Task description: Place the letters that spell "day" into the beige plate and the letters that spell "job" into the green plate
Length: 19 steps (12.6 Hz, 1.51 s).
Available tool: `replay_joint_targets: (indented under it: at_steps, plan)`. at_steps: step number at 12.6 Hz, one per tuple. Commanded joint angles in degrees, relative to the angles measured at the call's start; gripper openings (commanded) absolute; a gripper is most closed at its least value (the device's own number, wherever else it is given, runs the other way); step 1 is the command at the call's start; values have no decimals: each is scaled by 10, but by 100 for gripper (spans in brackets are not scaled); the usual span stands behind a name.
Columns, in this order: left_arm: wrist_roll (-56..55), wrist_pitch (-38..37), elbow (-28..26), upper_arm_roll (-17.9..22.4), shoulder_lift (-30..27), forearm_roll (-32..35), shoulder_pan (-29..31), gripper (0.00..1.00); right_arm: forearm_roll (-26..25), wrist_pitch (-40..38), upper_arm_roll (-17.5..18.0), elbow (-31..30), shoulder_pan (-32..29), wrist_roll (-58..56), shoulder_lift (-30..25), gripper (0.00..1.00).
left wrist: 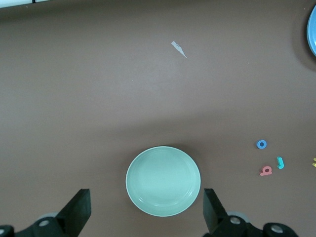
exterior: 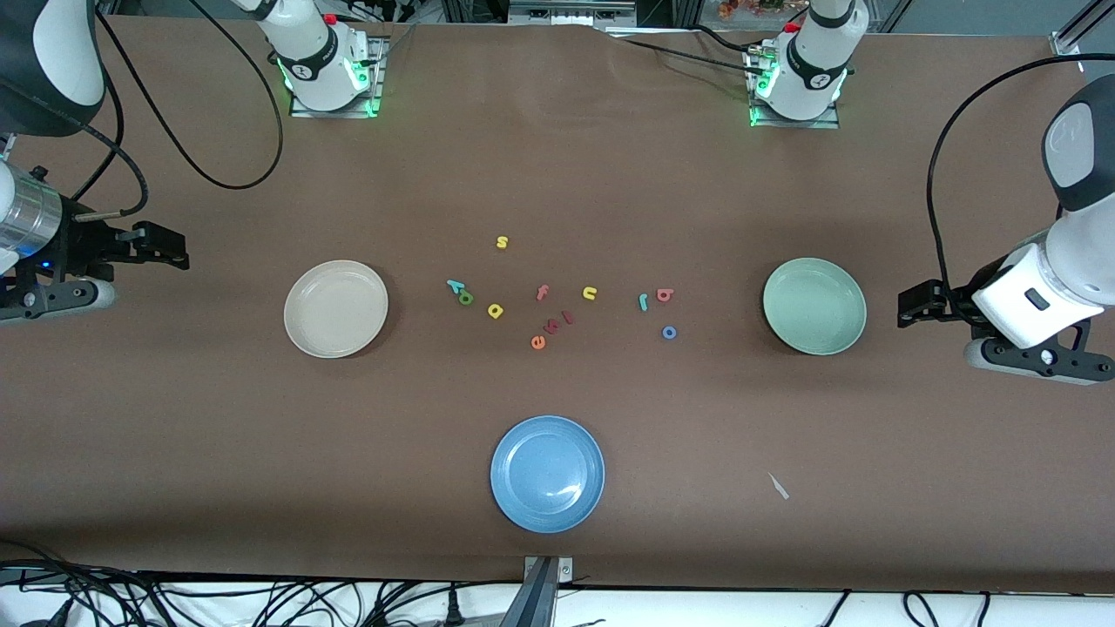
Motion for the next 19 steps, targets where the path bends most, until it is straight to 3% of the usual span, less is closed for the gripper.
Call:
replay_joint_targets:
  at_steps: [1,14,19]
  plan:
    - [-2,-8,6,1,-5,-12,-1,100,0,1,2,1,1,2,-1,100]
    - [-2,-8,6,7,-6,-11,0,100,5,-13,4,6,-4,29,-17,100]
    - [-2,-7,6,1,-5,-11,-2,100,32,-28,1,6,-4,43,-21,100]
